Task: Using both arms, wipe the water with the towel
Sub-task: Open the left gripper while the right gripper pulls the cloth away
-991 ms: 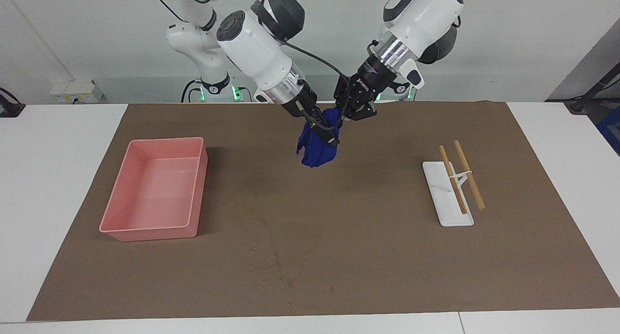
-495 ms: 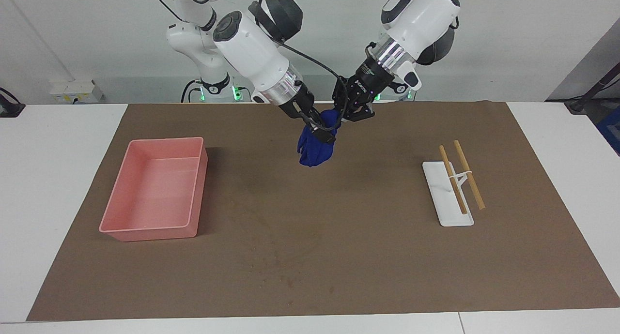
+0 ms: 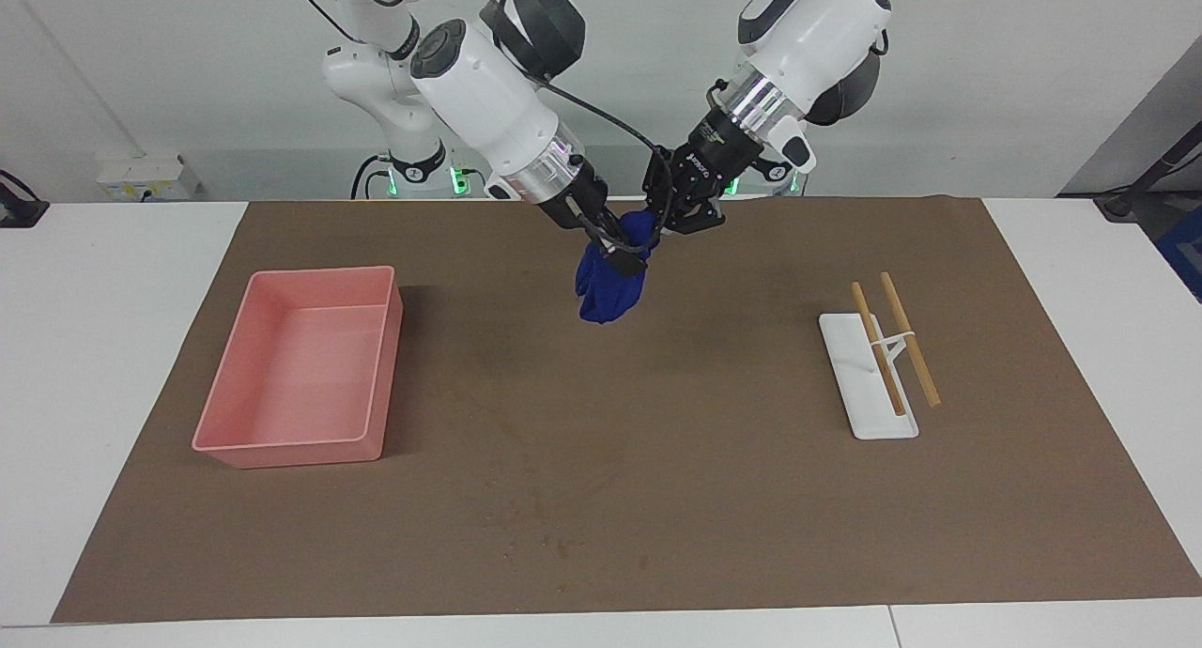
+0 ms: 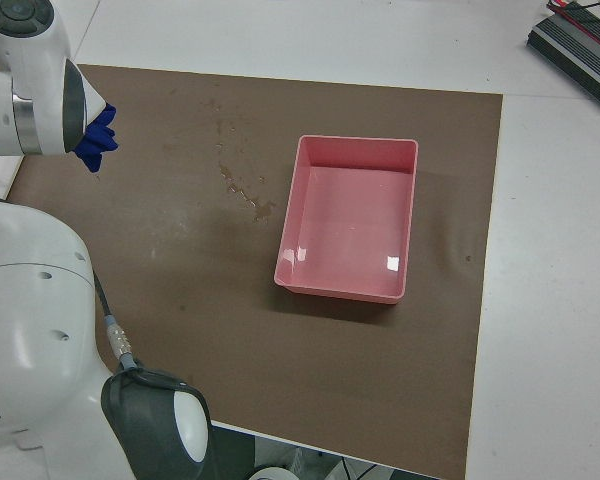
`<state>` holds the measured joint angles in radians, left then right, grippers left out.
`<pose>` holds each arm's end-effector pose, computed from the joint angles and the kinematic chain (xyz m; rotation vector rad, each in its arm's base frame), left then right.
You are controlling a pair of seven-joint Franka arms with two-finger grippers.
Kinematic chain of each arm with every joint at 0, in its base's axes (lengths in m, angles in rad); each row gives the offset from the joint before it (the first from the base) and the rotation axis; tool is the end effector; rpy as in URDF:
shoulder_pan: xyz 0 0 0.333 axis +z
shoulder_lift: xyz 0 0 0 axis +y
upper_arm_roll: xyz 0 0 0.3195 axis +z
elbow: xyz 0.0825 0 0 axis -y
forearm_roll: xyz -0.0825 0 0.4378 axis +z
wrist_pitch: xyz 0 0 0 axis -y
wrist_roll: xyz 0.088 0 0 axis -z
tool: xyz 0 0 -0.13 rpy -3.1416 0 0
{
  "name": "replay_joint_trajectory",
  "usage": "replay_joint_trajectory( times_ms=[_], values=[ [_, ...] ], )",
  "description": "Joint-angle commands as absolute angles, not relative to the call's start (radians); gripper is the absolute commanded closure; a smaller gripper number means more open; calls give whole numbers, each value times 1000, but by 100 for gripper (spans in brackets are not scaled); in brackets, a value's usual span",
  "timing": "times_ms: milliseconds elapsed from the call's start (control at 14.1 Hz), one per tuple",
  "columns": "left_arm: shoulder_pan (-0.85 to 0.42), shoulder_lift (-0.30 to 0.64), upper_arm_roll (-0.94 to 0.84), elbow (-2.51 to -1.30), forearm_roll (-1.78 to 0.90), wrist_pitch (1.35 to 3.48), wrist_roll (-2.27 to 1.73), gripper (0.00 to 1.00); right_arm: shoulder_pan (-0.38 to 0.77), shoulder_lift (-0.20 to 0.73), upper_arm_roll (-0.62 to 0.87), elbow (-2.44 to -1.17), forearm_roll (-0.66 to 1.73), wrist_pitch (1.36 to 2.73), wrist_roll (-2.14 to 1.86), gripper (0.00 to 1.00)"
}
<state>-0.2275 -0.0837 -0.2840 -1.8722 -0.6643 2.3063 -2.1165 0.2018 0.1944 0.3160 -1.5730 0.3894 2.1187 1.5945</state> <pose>0.5479 -0.3399 0.5799 1.4069 2.0185 -0.5506 0.6170 0.3606 0.5468 -2.1288 1.5163 0.2609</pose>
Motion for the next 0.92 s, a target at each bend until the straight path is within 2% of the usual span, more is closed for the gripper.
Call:
replay_joint_trajectory(
  times_ms=[0, 142, 354, 637, 849],
  values=[
    [-224, -100, -279, -1885, -619, 2309, -2077, 0, 189, 176, 318, -1575, 330, 2103, 1563, 100],
    [-222, -104, -279, -1899, -504, 2296, -2002, 0, 186, 166, 319, -1603, 308, 2112, 1507, 100],
    [-145, -126, -270, -1914, -443, 2174, -1719, 0, 120, 127, 318, -1754, 304, 2121, 1198, 100],
    [-25, -127, -268, -1901, -369, 2022, -1162, 0, 43, 185, 318, -1821, 235, 2167, 901, 100],
    [21, -111, -267, -1820, -160, 1881, -843, 0, -4, 169, 318, -1965, 106, 2198, 851, 100]
  ],
)
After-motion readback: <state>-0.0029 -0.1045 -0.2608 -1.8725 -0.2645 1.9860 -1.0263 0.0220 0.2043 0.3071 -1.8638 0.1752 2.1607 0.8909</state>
